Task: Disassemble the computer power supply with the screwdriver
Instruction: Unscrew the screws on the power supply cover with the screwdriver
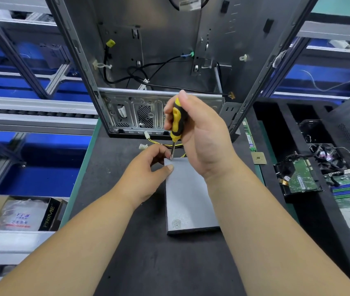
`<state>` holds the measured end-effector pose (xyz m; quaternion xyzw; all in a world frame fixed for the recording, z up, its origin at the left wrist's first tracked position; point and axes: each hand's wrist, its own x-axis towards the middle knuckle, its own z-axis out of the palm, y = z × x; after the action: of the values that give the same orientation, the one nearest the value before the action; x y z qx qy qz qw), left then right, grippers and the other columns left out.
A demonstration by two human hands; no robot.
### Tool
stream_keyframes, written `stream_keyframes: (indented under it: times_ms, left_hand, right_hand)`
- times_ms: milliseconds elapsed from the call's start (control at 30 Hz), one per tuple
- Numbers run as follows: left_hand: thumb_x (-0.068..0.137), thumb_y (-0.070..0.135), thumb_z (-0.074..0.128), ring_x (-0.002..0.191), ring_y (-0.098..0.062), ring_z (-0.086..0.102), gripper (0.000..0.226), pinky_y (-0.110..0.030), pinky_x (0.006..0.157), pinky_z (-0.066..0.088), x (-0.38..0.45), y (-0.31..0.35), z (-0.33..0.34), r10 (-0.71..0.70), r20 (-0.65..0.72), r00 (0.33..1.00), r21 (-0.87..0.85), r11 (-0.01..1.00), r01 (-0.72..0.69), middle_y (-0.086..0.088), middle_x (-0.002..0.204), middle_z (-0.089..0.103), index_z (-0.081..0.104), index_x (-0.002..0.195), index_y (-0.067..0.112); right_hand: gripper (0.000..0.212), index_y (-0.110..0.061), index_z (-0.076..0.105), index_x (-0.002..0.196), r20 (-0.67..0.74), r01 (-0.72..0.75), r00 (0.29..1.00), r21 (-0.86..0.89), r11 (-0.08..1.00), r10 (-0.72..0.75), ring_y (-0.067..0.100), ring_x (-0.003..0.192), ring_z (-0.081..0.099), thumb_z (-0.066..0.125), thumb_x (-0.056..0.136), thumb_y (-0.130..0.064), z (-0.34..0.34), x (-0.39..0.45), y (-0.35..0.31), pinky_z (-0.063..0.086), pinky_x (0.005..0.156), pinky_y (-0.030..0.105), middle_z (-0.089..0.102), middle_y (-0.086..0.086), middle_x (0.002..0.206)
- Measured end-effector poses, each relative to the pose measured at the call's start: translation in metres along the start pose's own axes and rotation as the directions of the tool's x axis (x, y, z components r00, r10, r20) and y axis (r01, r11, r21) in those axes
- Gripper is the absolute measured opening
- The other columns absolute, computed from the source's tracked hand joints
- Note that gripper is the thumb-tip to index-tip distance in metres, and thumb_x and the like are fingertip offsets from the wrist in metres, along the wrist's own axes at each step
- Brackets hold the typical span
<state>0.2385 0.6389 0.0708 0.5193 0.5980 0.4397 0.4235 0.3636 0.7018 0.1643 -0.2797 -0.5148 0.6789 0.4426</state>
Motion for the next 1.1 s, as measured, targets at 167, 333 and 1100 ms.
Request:
stream_keyframes:
  times_ms: [167,333,1100]
  left_hand:
    - [0.085,0.009,0.067,0.098,-0.01,0.06,0.019,-0.029,0.089,0.048,0.002,0.013,-0.004,-0.037,0.005,0.999,0.097,0.995,0.036,0.009,0.095,0.066,0.063,0.094,0.025]
    - [0.083,0.022,0.073,0.098,-0.002,0.059,0.015,-0.019,0.086,0.043,0.004,0.018,-0.006,0.036,-0.059,0.998,0.273,0.962,-0.019,0.014,0.096,0.066,0.067,0.093,0.03]
    - [0.079,0.012,0.077,0.088,-0.001,0.062,0.032,-0.026,0.089,0.051,0.005,0.019,-0.009,0.056,-0.027,0.998,0.219,0.974,-0.049,0.012,0.092,0.07,0.064,0.082,0.042]
  right_hand:
    - [0.033,-0.007,0.064,0.089,0.067,-0.024,0.997,0.019,1.0,0.022,0.014,0.064,0.038,0.042,0.1,-0.03,0.009,0.002,0.0,0.035,0.062,0.023,0.046,-0.001,0.065]
    - [0.024,-0.013,0.043,0.091,0.088,-0.074,0.994,0.036,0.997,0.07,0.015,0.061,0.034,0.045,0.097,-0.036,0.009,0.005,-0.001,0.03,0.06,0.026,0.042,-0.001,0.064]
    - [0.031,-0.015,0.044,0.084,0.12,-0.054,0.992,0.127,0.99,0.038,0.015,0.056,0.03,0.037,0.1,-0.041,-0.003,0.014,0.003,0.028,0.058,0.026,0.041,-0.002,0.061]
